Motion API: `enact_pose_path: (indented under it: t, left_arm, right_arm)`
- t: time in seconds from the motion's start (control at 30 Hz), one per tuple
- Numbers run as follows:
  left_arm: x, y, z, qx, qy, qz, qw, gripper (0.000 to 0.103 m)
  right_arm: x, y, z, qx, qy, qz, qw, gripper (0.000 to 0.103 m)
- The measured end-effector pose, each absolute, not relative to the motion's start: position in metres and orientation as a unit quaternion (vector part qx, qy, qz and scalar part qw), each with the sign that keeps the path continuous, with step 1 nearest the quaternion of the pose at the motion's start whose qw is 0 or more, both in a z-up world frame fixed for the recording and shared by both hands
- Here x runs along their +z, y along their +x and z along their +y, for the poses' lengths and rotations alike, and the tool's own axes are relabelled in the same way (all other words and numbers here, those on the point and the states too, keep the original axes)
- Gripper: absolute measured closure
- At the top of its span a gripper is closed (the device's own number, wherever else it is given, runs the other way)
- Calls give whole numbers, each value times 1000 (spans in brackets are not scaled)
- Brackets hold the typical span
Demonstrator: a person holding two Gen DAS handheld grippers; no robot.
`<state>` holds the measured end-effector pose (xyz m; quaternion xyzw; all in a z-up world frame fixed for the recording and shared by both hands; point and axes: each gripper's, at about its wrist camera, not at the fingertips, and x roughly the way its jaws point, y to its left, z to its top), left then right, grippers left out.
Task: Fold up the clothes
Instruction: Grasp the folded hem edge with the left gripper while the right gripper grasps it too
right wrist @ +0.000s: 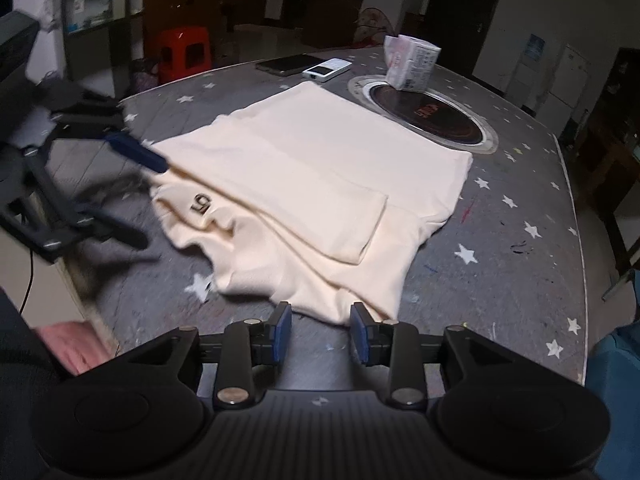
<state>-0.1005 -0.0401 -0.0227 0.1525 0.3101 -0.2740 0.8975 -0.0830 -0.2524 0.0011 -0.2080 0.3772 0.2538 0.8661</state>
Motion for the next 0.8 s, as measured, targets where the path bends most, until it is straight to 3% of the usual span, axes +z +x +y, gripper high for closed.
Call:
enact_pose_path:
  t: [0.13,0.23,0.3,0.7,0.8]
  left_arm:
    - [-27,-96,-45,-267,165,300,901,56]
    - [-28,-93,-48,-261,169,294,904,82]
    - [-26,-90,-47,-258,162,291,907,87]
    - [-6,-48,-27,-253,68,302,916,88]
    - [-9,-42,-25,-251,63,310,915,86]
  right_arm:
    - [-6,-91,-245,269,-232,368,859,68]
    - [-10,-96,-238,282,-250,360,854,66]
    - [-12,-98,-234,287,-260,348,854,66]
    - [-21,-83,-218,305,-252,313,863,69]
    - [-21,-72,-218,301,-235,317,868,83]
